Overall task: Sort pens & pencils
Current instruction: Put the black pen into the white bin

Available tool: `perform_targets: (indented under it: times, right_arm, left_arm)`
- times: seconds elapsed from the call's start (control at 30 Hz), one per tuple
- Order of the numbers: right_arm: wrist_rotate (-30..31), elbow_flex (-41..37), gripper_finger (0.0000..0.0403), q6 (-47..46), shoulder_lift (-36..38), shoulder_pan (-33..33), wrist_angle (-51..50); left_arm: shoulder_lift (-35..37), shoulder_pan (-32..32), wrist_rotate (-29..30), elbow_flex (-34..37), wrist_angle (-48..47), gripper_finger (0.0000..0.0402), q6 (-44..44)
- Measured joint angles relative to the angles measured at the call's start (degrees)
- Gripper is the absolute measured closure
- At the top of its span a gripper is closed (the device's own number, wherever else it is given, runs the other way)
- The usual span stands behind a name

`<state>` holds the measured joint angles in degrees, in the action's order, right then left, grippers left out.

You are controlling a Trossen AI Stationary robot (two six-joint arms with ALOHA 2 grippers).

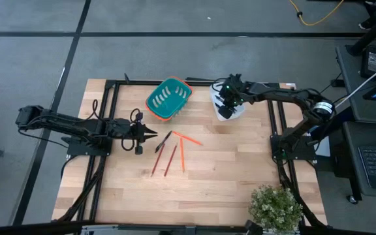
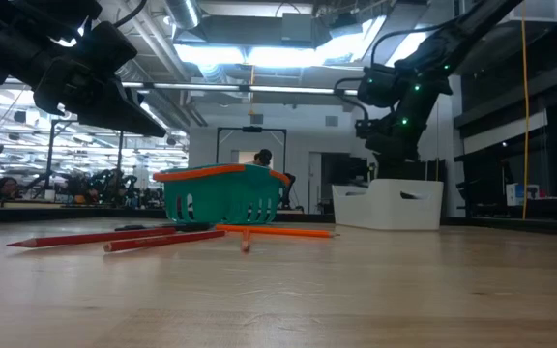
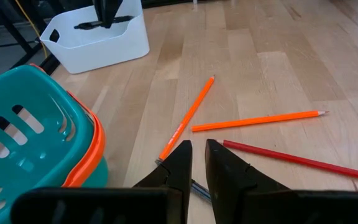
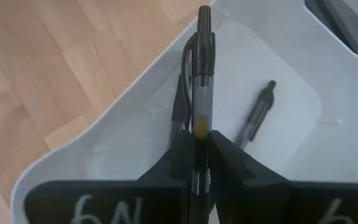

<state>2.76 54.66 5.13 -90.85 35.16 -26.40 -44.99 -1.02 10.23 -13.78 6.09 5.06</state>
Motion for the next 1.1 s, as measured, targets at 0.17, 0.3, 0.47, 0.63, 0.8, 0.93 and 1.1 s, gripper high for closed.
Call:
perform_targets:
  times: [0.17, 0.3, 0.47, 0.63, 0.8, 0.93, 1.1]
  right_arm:
    - [-1.4, 0.4, 0.0371, 0.6, -1.2, 0.4, -0.2]
    - [-1.4, 0.4, 0.0371, 0.5, -1.6, 0.4, -0.3]
    - [-1.5, 0.4, 0.0322, -1.2, -1.7, 0.3, -0.3]
    - [-1.4, 0.4, 0.0271, -1.8, -1.7, 0.3, -0.2]
    - [-1.4, 0.4, 0.0268, -1.7, -1.7, 0.3, 0.1]
    - [-1.4, 0.4, 0.0279, -1.9, -1.7, 0.3, 0.5]
    - [-1.4, 0.4, 0.0288, -2.6, -1.7, 0.3, 0.5]
  left_arm:
    - [0.0, 0.0, 0.0, 0.0, 0.0, 0.0360, 0.0]
    - [0.0, 0.0, 0.0, 0.0, 0.0, 0.0360, -0.1]
    - [0.0, 0.0, 0.0, 0.0, -0.1, 0.0360, -0.4]
    - [0.0, 0.0, 0.0, 0.0, -0.1, 0.0360, -0.4]
    - [0.0, 0.0, 0.0, 0.0, -0.1, 0.0360, -0.4]
    - [0.0, 0.0, 0.2, 0.0, 0.0, 0.0360, -0.2]
    - [0.0, 0.0, 1.2, 0.0, 0.5, 0.0360, -0.2]
